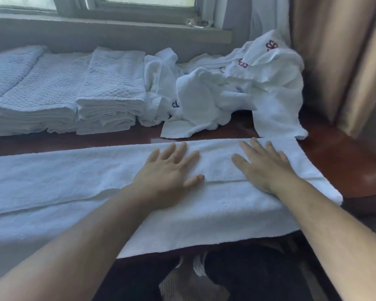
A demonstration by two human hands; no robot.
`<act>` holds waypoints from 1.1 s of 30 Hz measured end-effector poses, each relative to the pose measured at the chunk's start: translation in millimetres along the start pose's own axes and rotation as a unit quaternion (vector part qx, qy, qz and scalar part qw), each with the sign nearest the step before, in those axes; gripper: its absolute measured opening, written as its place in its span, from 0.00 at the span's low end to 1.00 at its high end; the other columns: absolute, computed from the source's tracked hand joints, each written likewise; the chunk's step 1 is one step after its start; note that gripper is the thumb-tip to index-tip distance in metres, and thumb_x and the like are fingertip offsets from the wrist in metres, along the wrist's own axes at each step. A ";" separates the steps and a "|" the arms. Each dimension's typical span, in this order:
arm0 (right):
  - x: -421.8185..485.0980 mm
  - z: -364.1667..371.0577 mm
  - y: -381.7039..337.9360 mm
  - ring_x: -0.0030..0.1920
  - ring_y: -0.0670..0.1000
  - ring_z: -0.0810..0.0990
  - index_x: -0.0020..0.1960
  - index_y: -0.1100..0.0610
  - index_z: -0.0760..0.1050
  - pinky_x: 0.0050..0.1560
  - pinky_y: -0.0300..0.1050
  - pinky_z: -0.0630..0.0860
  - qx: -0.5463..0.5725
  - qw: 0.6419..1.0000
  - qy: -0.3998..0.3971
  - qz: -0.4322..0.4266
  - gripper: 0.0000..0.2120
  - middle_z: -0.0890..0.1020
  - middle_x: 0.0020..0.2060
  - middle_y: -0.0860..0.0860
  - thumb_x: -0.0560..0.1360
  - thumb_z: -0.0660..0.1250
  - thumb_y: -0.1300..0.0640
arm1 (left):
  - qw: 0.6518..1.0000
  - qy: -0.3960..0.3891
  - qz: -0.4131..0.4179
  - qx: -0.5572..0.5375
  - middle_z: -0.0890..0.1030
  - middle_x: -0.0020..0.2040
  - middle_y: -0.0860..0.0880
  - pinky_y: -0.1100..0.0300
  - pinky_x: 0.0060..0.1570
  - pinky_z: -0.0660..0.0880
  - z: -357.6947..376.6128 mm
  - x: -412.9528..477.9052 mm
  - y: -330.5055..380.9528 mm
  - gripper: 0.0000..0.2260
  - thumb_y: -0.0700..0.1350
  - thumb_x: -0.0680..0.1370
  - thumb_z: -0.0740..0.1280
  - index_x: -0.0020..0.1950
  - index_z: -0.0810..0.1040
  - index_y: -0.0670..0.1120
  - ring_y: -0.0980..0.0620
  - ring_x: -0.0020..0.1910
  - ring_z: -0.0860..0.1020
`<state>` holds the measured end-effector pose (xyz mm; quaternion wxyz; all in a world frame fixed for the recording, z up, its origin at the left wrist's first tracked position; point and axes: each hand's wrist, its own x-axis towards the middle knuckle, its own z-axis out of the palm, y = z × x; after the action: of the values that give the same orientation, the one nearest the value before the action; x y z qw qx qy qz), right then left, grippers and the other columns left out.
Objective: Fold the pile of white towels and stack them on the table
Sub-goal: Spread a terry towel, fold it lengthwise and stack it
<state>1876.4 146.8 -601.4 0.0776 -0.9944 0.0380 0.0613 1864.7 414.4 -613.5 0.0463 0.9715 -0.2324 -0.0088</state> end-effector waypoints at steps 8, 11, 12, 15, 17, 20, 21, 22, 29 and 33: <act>14.6 -4.5 18.6 0.81 0.58 0.43 0.82 0.44 0.47 0.79 0.58 0.44 0.011 0.997 0.028 0.077 0.37 0.46 0.83 0.48 0.78 0.43 0.29 | 1.000 -0.003 0.006 0.001 0.41 0.83 0.53 0.46 0.78 0.41 -1.3 -3.4 0.9 0.33 0.71 0.77 0.38 0.81 0.41 0.64 0.50 0.81 0.40; 3.0 -5.7 25.0 0.76 0.58 0.64 0.73 0.50 0.71 0.72 0.53 0.63 0.107 0.984 0.139 0.028 0.26 0.71 0.74 0.51 0.80 0.56 0.39 | 1.000 0.011 0.006 -0.020 0.44 0.83 0.53 0.46 0.79 0.43 -1.9 -3.6 1.1 0.31 0.70 0.78 0.39 0.81 0.45 0.64 0.51 0.81 0.42; -4.2 -5.8 25.8 0.69 0.56 0.72 0.65 0.52 0.78 0.65 0.49 0.69 0.158 0.968 0.193 0.009 0.19 0.79 0.65 0.51 0.80 0.61 0.44 | 1.000 0.016 0.006 -0.024 0.45 0.83 0.53 0.46 0.79 0.44 -1.6 -4.0 0.8 0.31 0.70 0.78 0.40 0.81 0.47 0.64 0.51 0.81 0.43; -33.2 1.0 27.7 0.54 0.55 0.78 0.47 0.56 0.83 0.52 0.44 0.69 0.153 0.939 0.303 -0.052 0.07 0.84 0.47 0.50 0.78 0.67 0.55 | 0.999 0.044 0.014 -0.029 0.52 0.83 0.55 0.47 0.78 0.49 0.6 -3.5 -0.4 0.30 0.70 0.78 0.43 0.80 0.54 0.65 0.51 0.81 0.49; -54.1 9.9 34.1 0.51 0.56 0.76 0.43 0.56 0.83 0.53 0.48 0.71 0.142 0.926 0.346 -0.046 0.05 0.84 0.44 0.50 0.76 0.70 0.58 | 0.994 0.085 0.044 -0.061 0.63 0.78 0.57 0.50 0.75 0.56 -1.4 -4.7 -0.7 0.26 0.69 0.78 0.48 0.75 0.64 0.65 0.52 0.77 0.58; -89.2 25.5 52.0 0.53 0.55 0.73 0.42 0.57 0.83 0.51 0.43 0.66 0.189 0.905 0.380 0.017 0.05 0.82 0.46 0.49 0.76 0.70 0.60 | 0.977 0.139 0.122 -0.107 0.75 0.62 0.63 0.56 0.63 0.71 -6.5 -8.9 1.8 0.17 0.66 0.79 0.55 0.61 0.77 0.65 0.57 0.63 0.71; -100.4 31.3 57.9 0.54 0.54 0.72 0.44 0.57 0.83 0.51 0.40 0.64 0.202 0.897 0.393 0.034 0.04 0.80 0.48 0.49 0.76 0.70 0.60 | 0.975 0.143 0.132 -0.107 0.75 0.58 0.64 0.56 0.59 0.73 -7.0 -10.3 3.9 0.16 0.66 0.79 0.56 0.58 0.79 0.65 0.58 0.60 0.72; -109.9 37.0 63.5 0.55 0.54 0.72 0.46 0.57 0.83 0.52 0.39 0.64 0.213 0.887 0.407 0.050 0.03 0.79 0.49 0.49 0.76 0.70 0.60 | 0.976 0.143 0.130 -0.105 0.75 0.57 0.64 0.56 0.56 0.74 -7.4 -11.6 6.9 0.15 0.65 0.79 0.56 0.57 0.80 0.65 0.58 0.58 0.72; -125.3 55.7 97.4 0.53 0.50 0.79 0.63 0.56 0.75 0.54 0.49 0.76 0.510 0.802 0.203 0.235 0.30 0.81 0.53 0.46 0.71 0.61 0.36 | 0.990 0.102 0.086 -0.053 0.70 0.66 0.58 0.50 0.63 0.67 2.7 -23.8 48.0 0.26 0.70 0.75 0.47 0.65 0.72 0.61 0.53 0.64 0.66; -126.0 64.6 111.0 0.60 0.49 0.78 0.62 0.51 0.78 0.65 0.52 0.74 0.565 0.783 0.112 0.233 0.30 0.81 0.59 0.44 0.70 0.63 0.30 | 0.988 0.114 0.079 -0.059 0.70 0.66 0.58 0.51 0.63 0.66 3.3 -27.8 50.8 0.23 0.67 0.77 0.51 0.66 0.72 0.60 0.53 0.65 0.66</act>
<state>1734.8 56.0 -665.3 0.6042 -0.7331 0.3050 -0.0671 1817.0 381.6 -612.1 0.1309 0.9402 -0.3008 0.0923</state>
